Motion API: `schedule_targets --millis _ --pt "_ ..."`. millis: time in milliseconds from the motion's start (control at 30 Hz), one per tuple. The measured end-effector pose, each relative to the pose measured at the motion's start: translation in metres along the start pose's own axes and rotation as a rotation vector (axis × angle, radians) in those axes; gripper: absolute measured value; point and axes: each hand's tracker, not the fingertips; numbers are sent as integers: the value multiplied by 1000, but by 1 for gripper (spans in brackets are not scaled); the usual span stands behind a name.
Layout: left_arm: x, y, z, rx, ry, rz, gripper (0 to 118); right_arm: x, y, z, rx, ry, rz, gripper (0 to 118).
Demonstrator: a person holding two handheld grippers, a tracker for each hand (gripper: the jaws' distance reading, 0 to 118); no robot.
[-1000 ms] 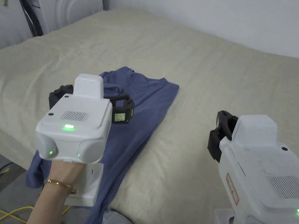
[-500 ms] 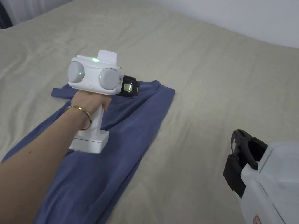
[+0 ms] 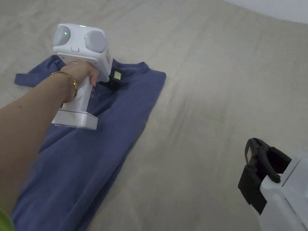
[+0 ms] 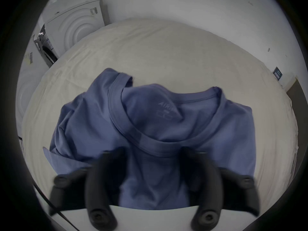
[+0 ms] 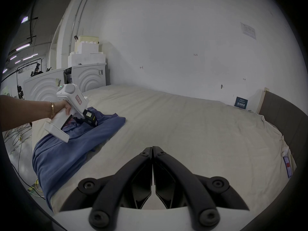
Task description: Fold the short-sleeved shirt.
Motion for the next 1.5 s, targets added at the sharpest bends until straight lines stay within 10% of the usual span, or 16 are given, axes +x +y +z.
schedule_targets --millis 33,500,1033,1500 --pt "3 -2 3 7 9 -16 0 0 -1 0 -3 -2 -7 0" --pt "-1 -37 116 301 102 19 0 14 6 69 35 -29 -21 0" --pt "-6 -41 421 724 141 49 0 48 11 207 204 -87 -60 0" --pt "155 -53 515 900 -209 -279 0 108 3 277 277 -271 -132 0"
